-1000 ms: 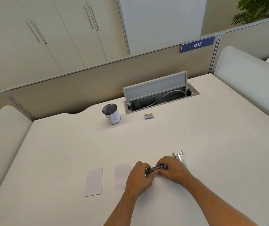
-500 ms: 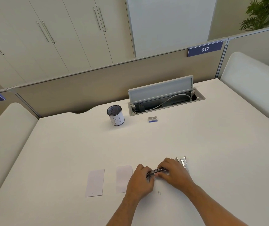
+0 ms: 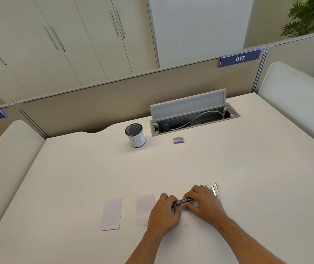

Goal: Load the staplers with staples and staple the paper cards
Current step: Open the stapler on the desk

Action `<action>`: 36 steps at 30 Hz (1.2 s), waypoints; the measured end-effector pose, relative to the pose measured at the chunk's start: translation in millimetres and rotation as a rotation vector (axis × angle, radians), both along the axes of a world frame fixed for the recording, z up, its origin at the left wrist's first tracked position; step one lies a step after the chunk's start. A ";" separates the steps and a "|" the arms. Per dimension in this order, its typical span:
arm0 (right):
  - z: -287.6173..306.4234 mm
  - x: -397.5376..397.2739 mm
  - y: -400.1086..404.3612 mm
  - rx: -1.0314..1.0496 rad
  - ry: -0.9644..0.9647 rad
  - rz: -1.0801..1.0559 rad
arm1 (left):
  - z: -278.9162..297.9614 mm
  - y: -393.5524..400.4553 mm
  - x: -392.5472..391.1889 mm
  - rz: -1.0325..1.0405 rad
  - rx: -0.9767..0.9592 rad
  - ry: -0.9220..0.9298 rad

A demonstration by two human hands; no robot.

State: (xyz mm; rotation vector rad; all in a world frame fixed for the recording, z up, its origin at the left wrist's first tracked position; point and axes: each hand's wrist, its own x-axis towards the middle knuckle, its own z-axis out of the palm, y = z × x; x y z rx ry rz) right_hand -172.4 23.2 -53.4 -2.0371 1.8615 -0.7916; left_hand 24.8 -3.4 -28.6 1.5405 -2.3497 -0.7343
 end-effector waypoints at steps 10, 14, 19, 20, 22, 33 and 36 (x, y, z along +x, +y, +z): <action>-5.6 -0.9 0.0 -0.032 0.013 -0.005 | 1.7 1.9 0.2 0.002 -0.005 0.009; -8.3 -1.1 -0.1 -0.048 0.018 -0.009 | 3.7 3.7 0.5 -0.002 -0.012 0.008; -14.0 0.0 -1.5 -0.083 0.003 -0.011 | 3.5 5.6 1.9 -0.013 -0.017 0.005; -14.4 0.6 -1.4 -0.083 -0.004 -0.006 | 2.8 5.8 2.3 -0.013 -0.016 0.007; -14.5 3.4 -1.5 -0.093 -0.014 0.001 | 1.0 5.0 3.9 -0.013 -0.016 0.010; -17.8 -4.8 0.8 -0.263 0.113 0.074 | 4.6 2.2 4.5 -0.012 0.015 0.051; -18.1 -5.6 1.0 -0.245 0.105 0.087 | 6.4 2.8 5.3 -0.008 0.010 0.050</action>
